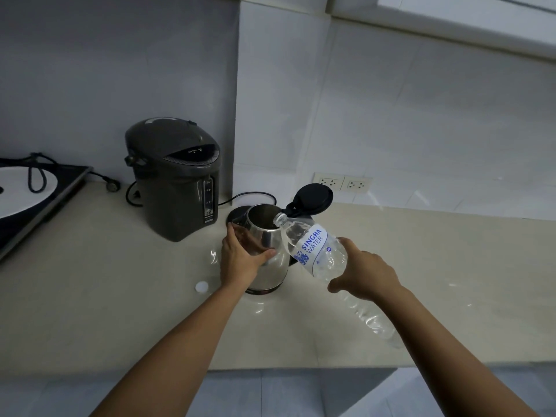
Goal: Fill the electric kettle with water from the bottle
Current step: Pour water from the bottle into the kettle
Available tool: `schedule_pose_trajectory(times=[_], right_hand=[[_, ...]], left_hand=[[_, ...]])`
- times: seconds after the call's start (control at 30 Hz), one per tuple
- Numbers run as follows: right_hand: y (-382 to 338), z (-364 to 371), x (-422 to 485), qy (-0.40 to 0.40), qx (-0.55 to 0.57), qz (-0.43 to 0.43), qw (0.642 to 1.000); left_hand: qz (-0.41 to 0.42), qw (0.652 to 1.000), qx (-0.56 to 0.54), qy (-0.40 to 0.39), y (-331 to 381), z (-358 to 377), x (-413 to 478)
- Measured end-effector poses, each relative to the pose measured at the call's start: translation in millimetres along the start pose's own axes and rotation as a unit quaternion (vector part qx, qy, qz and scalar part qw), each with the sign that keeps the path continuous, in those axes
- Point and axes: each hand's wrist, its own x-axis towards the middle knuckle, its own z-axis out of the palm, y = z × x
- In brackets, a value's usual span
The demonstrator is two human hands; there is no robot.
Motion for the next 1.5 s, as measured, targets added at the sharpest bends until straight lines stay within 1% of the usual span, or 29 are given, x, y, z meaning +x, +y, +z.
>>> schedule_pose_trajectory(times=[0.1,0.37,0.67,1.13,1.5], right_hand=[[-3,-4,1,-0.004,-0.009,0.0,1.0],[-4,-15,1,-0.001,-0.04,-0.013,0.999],[-5,-23,2,-0.003,-0.063,-0.023,0.998],[-6,-28,4,-0.007,-0.08,-0.034,0.996],[-7,-28,6,-0.011,-0.086,-0.039,0.995]], left_hand=[[-0.002,1.0,0.009,0.003,1,0,0],[-0.013,0.999,-0.029,-0.013,0,-1,-1],[-0.007,0.999,-0.039,-0.019,-4,-1,-1],[0.003,0.998,-0.057,-0.015,-8,2,-2],[0.003,0.999,-0.051,-0.007,-10,2,-2]])
